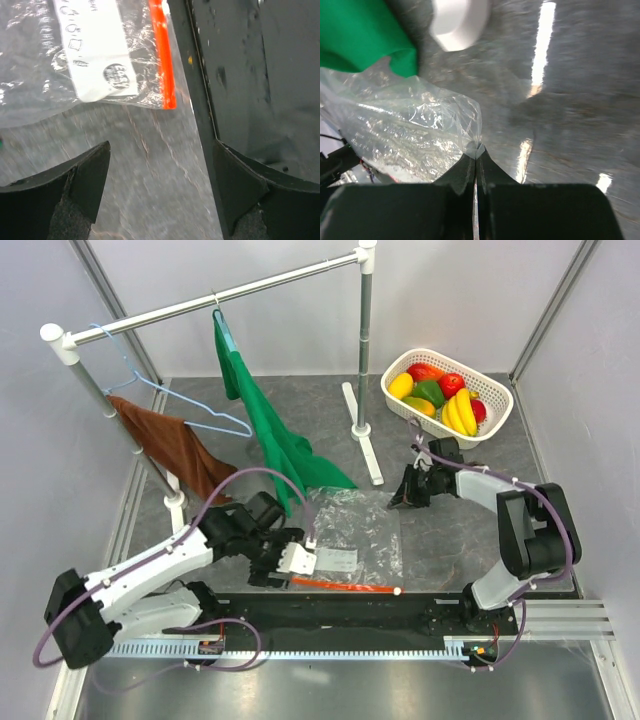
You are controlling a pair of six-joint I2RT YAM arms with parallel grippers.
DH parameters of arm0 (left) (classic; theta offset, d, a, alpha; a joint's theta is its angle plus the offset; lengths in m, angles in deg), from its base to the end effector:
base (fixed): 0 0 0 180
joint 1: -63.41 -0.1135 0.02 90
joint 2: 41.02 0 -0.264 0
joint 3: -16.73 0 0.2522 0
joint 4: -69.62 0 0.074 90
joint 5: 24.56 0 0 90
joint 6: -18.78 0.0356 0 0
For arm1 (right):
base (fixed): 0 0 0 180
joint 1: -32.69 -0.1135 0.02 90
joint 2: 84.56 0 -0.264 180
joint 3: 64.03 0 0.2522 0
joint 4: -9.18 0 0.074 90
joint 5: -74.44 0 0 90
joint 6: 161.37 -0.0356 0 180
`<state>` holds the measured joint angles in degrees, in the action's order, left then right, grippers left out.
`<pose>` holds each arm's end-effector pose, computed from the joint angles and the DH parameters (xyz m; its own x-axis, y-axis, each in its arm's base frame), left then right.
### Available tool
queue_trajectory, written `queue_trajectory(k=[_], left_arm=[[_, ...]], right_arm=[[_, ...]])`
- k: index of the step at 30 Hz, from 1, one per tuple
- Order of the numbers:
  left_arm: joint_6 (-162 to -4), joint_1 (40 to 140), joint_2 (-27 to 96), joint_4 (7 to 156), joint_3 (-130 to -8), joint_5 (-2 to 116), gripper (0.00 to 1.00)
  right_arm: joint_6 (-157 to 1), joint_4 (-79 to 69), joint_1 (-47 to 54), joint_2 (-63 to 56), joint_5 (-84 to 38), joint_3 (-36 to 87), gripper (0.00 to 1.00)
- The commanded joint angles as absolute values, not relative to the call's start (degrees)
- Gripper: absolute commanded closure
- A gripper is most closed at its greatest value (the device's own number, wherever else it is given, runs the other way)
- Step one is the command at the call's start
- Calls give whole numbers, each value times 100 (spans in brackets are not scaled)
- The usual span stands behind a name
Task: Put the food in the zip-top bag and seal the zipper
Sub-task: Pick up the zipper food storage bag at the center of the board.
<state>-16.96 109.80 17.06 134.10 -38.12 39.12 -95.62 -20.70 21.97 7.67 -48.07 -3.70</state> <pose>0.1075 -0.1357 0.2254 0.2481 0.7943 -0.5545 0.9649 -0.2538 0.0682 0.2849 0.0734 0.1524 -0.9564 0.1715 -0.2366 -0.0151 0.7797 0.6260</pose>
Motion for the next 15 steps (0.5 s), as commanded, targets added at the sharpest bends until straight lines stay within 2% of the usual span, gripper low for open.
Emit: queue_trajectory(k=[1, 6, 10, 15], left_arm=[[-2911, 12263, 1699, 12025, -3896, 5327, 12], [-3043, 13580, 1707, 10986, -3720, 6463, 14], [-3193, 14189, 2557, 10449, -3922, 7342, 19], [-3202, 14716, 3271, 9860, -4001, 7634, 22]], right_arm=[[-8912, -2830, 2591, 922, -4571, -61, 100], [-8771, -2945, 2741, 1106, -4685, 158, 100], [-8631, -2989, 2741, 1501, -4808, 544, 100], [-8569, -3007, 2742, 1739, -4773, 896, 100]])
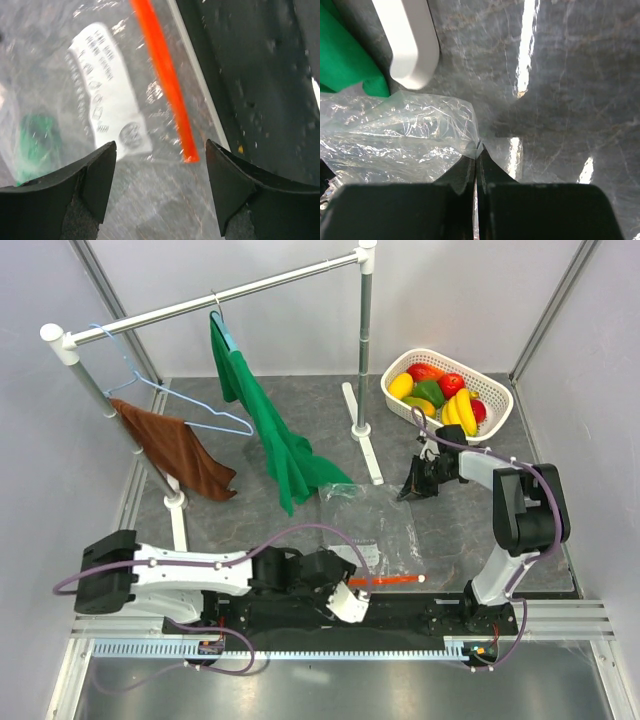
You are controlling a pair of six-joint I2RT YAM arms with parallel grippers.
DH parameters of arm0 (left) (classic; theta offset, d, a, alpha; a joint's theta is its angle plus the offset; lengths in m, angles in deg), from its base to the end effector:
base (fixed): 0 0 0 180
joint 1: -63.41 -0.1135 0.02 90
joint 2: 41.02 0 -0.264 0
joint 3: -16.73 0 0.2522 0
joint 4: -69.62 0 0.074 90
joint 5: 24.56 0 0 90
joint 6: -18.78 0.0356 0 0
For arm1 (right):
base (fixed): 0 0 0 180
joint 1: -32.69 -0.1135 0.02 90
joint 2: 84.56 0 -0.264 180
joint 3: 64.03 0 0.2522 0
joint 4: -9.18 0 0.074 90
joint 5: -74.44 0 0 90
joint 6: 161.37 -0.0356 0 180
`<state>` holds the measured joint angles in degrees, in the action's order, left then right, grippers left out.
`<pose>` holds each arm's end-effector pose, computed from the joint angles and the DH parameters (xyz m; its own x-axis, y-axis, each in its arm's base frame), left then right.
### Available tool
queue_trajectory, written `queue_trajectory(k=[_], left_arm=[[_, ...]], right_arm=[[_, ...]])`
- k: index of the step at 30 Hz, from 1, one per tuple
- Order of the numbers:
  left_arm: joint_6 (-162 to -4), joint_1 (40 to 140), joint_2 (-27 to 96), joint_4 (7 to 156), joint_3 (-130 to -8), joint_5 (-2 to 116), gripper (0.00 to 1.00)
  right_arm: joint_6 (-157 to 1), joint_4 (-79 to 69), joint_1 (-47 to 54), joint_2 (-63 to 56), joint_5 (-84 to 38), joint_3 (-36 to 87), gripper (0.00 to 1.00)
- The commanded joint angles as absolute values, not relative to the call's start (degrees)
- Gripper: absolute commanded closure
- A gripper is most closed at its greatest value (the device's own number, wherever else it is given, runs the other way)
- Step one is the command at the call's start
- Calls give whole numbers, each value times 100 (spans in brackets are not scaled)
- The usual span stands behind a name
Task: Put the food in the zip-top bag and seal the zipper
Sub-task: Pick up the zipper food storage bag at the center of the board.
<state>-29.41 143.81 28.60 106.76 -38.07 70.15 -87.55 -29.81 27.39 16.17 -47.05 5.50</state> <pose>0.0428 -0.2355 0.2102 0.5516 0.7229 -0.4162 0.8137 -0.3566 0.4590 0.3172 0.0481 0.1441 -0.9708 0.1486 -0.1885 0.0161 0.8240 0.5664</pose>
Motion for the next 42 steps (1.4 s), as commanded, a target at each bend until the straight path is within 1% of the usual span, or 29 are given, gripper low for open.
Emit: queue_trajectory(k=[1, 2, 3, 4, 6, 12, 14, 20, 21, 23, 24, 26, 27, 28, 30, 31, 32, 33, 34, 35, 36, 37, 38, 39, 40, 41, 42], left_arm=[[-3228, 14761, 3385, 9781, -4036, 7738, 23], [-3237, 14796, 3647, 9701, -4115, 7792, 25], [-3272, 14814, 3780, 9614, -4194, 7914, 31], [-3359, 14814, 3947, 9604, -4395, 8002, 33], [-3439, 14823, 4317, 9595, -4581, 8126, 35], [-3544, 14893, 5002, 9525, -4924, 8161, 35], [-3553, 14902, 5108, 9481, -4968, 8170, 35], [-3597, 14893, 5433, 9376, -5091, 8301, 40], [-3615, 14884, 5486, 9376, -5117, 8372, 46], [-3702, 14867, 5609, 9358, -5205, 8407, 53], [-3746, 14841, 5618, 9367, -5232, 8425, 64], [-3930, 14770, 5558, 9445, -5328, 8381, 78], [-3975, 14744, 5505, 9472, -5355, 8329, 92], [-4140, 14726, 5461, 9542, -5442, 8294, 98], [-4404, 14577, 5277, 9918, -5600, 7927, 98], [-4789, 14498, 5250, 10051, -5819, 7820, 98], [-5010, 14289, 5223, 10226, -5969, 7688, 98], [-5204, 14165, 5206, 10567, -6118, 7347, 98], [-5615, 14059, 5223, 10701, -6372, 7266, 98], [-5784, 13858, 5223, 10824, -6488, 7161, 98], [-6134, 13760, 5206, 10974, -6663, 6985, 98], [-6303, 13655, 5188, 11027, -6725, 6914, 98], [-6461, 13471, 5179, 11071, -6796, 6870, 98], [-6810, 13374, 5144, 11115, -6857, 6756, 98], [-6988, 13277, 5083, 11142, -6927, 6720, 98], [-7068, 13128, 5048, 11168, -6954, 6694, 98], [-7469, 13048, 5021, 11168, -6981, 6607, 98]], right_arm=[[-8534, -3015, 2741, 1748, -4764, 923, 100], [-8517, -3024, 2741, 1757, -4738, 923, 100], [-8490, -3024, 2741, 1775, -4720, 932, 100], [-8455, -3024, 2750, 1784, -4703, 949, 100], [-8437, -3024, 2742, 1819, -4659, 1011, 100], [-8438, -3015, 2750, 1977, -4667, 1257, 100], [-8437, -2998, 2750, 2012, -4702, 1301, 100], [-8455, -2954, 2741, 2144, -4711, 1301, 100], [-8464, -2928, 2741, 2161, -4737, 1284, 100], [-8455, -2901, 2741, 2170, -4790, 1266, 100], [-8438, -2893, 2750, 2162, -4808, 1266, 100], [-8411, -2892, 2741, 2144, -4852, 1292, 100], [-8411, -2884, 2741, 2118, -4861, 1301, 100], [-8402, -2884, 2741, 2100, -4861, 1319, 100], [-8420, -2884, 2742, 2056, -4922, 1432, 100], [-8420, -2884, 2750, 2039, -5009, 1494, 96], [-8429, -2936, 2742, 2021, -5202, 1686, 88], [-8429, -2989, 2759, 1925, -5325, 1810, 80], [-8455, -3033, 2785, 1855, -5414, 1941, 69], [-8586, -3085, 2846, 1767, -5632, 2178, 61], [-8656, -3121, 2908, 1549, -5712, 2302, 51], [-8753, -3147, 2987, 1433, -5766, 2425, 29], [-8919, -3226, 3179, 1197, -5836, 2635, 21], [-9025, -3270, 3233, 1064, -5906, 2724, 15], [-9096, -3305, 3486, 932, -5994, 2795, 7], [-9166, -3349, 3802, 661, -6082, 2865, 4], [-9358, -3349, 3988, 511, -6178, 2866, 2]])
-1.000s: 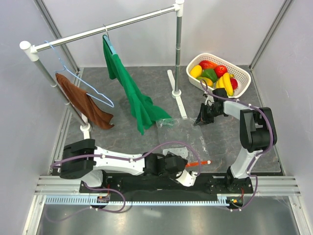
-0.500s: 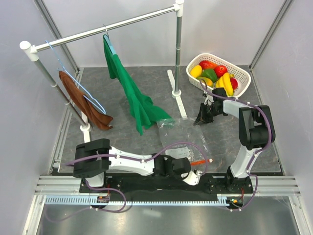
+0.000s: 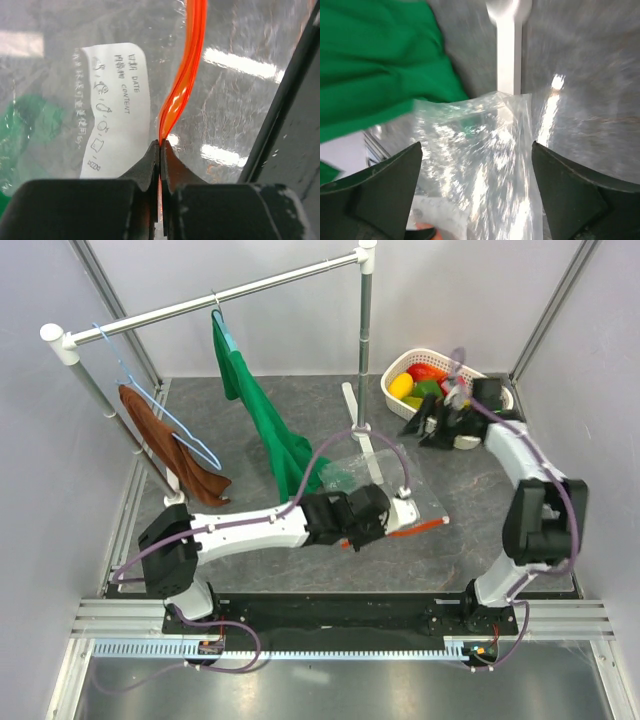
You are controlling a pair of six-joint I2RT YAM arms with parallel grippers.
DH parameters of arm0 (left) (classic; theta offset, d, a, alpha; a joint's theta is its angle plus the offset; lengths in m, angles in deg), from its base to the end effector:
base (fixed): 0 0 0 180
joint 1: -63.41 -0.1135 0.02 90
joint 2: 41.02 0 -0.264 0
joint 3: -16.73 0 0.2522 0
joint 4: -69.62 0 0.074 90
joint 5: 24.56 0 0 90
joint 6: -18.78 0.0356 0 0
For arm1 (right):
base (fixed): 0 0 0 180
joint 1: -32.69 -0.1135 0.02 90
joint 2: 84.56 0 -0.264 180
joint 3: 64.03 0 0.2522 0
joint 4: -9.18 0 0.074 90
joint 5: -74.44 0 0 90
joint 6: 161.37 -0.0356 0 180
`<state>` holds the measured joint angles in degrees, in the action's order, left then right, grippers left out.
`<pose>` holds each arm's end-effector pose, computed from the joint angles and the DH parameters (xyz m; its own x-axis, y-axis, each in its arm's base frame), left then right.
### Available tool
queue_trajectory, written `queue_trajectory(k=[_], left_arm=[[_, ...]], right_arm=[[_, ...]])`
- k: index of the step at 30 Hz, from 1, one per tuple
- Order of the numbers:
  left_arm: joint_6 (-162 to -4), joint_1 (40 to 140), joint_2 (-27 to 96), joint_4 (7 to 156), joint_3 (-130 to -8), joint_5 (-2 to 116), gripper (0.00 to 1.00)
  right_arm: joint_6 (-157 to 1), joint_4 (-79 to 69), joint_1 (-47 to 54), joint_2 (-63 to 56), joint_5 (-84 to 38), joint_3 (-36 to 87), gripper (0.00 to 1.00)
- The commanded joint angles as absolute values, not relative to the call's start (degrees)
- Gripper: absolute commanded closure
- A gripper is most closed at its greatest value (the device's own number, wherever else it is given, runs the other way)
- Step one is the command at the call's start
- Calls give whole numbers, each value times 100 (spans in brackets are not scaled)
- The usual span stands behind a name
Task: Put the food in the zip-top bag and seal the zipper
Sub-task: Pick up the zipper food storage bag at the center of the board.
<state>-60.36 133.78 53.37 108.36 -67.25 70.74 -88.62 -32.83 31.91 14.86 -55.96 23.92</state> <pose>0.1240 -0.3378 0.2484 -0.0767 0.7734 -0.6292 0.9490 0.2502 0.1919 0.3702 0.0281 0.2425 -0.8849 0.2138 -0.4139 -0.1399 0.7254 0.6739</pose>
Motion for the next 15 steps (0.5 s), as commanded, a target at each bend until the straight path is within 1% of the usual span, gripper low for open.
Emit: queue_trajectory(k=[1, 2, 4, 5, 7, 8, 10, 11, 14, 15], left_arm=[[-7630, 12986, 4951, 11168, -6981, 6571, 98], [-7788, 12864, 4933, 11168, -6998, 6571, 98], [-8166, 12793, 4898, 11160, -7025, 6351, 98], [-8281, 12723, 4863, 11142, -7042, 6316, 98], [-8615, 12643, 4828, 11055, -7042, 6228, 98], [-8746, 12556, 4758, 10950, -7042, 6245, 98], [-9133, 12468, 4740, 10905, -7121, 6228, 98], [-9256, 12398, 4748, 10931, -7191, 6219, 98], [-9722, 12344, 4801, 11246, -7656, 6377, 98], [-9915, 12344, 4862, 11500, -8067, 6673, 98]], right_arm=[[-9465, -3349, 4172, 361, -6179, 2796, 2], [-9579, -3358, 4531, 81, -6223, 2752, 2], [-9729, -3384, 4858, -201, -6503, 2594, 2], [-9729, -3472, 5121, -499, -6652, 2350, 2], [-9677, -3604, 5316, -834, -7047, 1997, 2], [-9633, -3804, 5430, -1210, -7110, 1630, 2], [-9458, -3929, 5457, -1607, -7286, 1242, 2], [-9422, -3999, 5457, -2018, -7347, 926, 3], [-9597, -3991, 5457, -2661, -7435, 546, 4], [-9676, -3982, 5457, -2759, -7479, 484, 4]])
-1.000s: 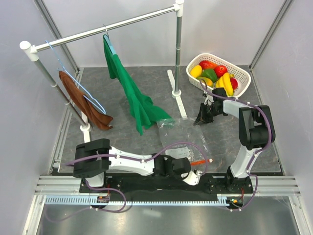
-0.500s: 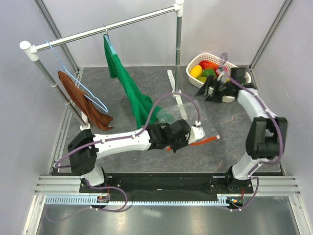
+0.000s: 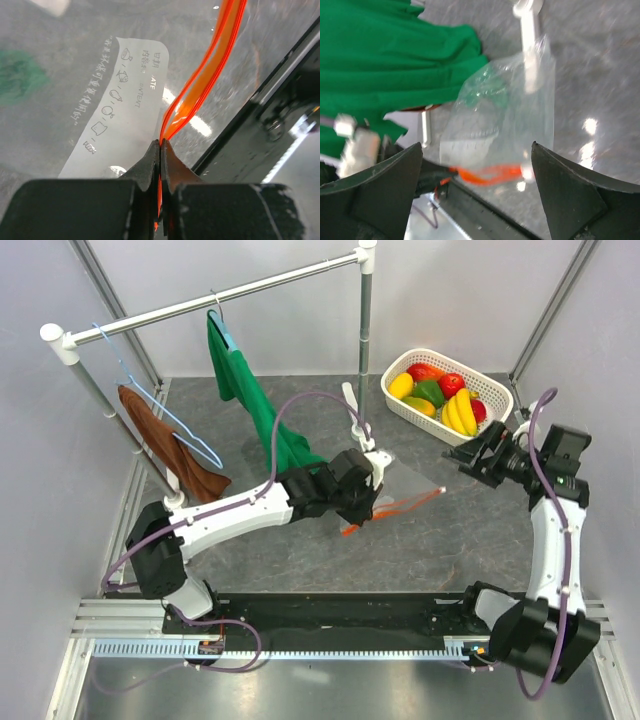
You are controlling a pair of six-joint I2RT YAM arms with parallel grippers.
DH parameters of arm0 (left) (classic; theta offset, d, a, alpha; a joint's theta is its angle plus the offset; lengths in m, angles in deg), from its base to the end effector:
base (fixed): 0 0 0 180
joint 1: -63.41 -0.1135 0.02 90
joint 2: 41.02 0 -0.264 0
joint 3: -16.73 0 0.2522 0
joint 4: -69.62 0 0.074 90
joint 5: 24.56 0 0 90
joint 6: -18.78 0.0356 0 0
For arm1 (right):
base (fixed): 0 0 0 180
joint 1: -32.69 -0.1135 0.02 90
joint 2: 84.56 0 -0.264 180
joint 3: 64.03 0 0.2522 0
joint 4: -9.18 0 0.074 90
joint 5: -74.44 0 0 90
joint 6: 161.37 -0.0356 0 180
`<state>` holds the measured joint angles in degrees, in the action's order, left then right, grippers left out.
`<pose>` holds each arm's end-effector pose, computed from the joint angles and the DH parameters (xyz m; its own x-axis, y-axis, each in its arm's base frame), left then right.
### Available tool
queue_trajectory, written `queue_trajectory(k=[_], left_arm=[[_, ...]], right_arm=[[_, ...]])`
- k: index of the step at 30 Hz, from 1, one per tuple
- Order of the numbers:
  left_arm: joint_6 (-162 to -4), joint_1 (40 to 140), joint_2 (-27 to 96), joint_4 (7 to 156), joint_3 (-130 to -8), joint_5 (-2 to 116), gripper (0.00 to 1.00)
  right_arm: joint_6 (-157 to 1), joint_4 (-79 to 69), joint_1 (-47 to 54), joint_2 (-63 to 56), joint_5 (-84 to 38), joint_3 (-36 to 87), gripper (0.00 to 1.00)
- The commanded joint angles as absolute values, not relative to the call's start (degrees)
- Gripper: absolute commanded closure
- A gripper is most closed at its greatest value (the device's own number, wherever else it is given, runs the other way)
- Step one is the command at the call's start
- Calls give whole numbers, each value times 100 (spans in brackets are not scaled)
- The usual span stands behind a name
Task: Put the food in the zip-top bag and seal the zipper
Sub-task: Pick up the zipper food storage bag at the center of the board, then open the zipper of the food storage bag.
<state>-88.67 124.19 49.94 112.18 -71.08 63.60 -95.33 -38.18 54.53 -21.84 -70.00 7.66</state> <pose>0.1712 -0.3084 0.2852 -0.5982 0.4555 -0.6593 0.7378 0.6341 -0.2313 0.2172 -0.0558 0.3286 -0.6793 0.5267 -0.5111 -0.1091 0.6162 0.7800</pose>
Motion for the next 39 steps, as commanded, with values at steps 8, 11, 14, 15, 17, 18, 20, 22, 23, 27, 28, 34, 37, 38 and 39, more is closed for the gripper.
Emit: queue_trajectory(k=[8, 11, 14, 15, 17, 18, 20, 22, 23, 27, 28, 34, 37, 38, 39], left_arm=[[-10979, 12344, 5285, 12522, -9407, 7555, 98], [-11322, 12344, 5372, 12417, -9407, 7643, 98], [-11262, 12353, 5609, 12276, -9468, 7380, 98], [-11235, 12353, 5645, 12276, -9486, 7327, 98], [-11209, 12353, 5724, 12232, -9460, 7335, 98], [-11200, 12344, 5750, 12232, -9459, 7318, 98], [-11217, 12344, 5751, 12153, -9451, 7239, 98], [-11217, 12353, 5759, 12118, -9424, 7169, 98], [-11217, 12353, 5768, 12109, -9416, 7168, 98], [-11130, 12379, 5733, 12048, -9336, 7186, 98], [-11112, 12397, 5733, 12030, -9328, 7186, 98], [-10998, 12485, 5777, 11863, -9301, 7054, 98], [-10998, 12511, 5803, 11810, -9327, 6966, 98], [-11015, 12520, 5812, 11793, -9336, 6931, 98], [-11015, 12520, 5812, 11792, -9354, 6922, 98]], right_arm=[[-10230, -3756, 5457, -3015, -7629, 361, 4], [-10590, -3326, 5457, -3059, -7638, 229, 5], [-11135, -2667, 5431, -3182, -7629, -17, 13], [-11266, -2507, 5396, -3208, -7629, -69, 22], [-11347, -2383, 5204, -3252, -7463, -96, 29], [-11338, -2391, 5115, -3261, -7375, -105, 33], [-11347, -2383, 4844, -3314, -7078, -219, 36], [-11399, -2243, 4685, -3314, -6883, -385, 40], [-11408, -2225, 4536, -3288, -6691, -404, 41], [-11487, -2163, 4219, -3121, -6268, -430, 48], [-11496, -2154, 4148, -3086, -6197, -422, 48], [-11452, -2259, 3937, -3138, -6144, -430, 43], [-11347, -2435, 3858, -3234, -6065, -492, 43], [-11321, -2479, 3858, -3252, -6030, -509, 44], [-11294, -2505, 3840, -3261, -6004, -562, 45]])
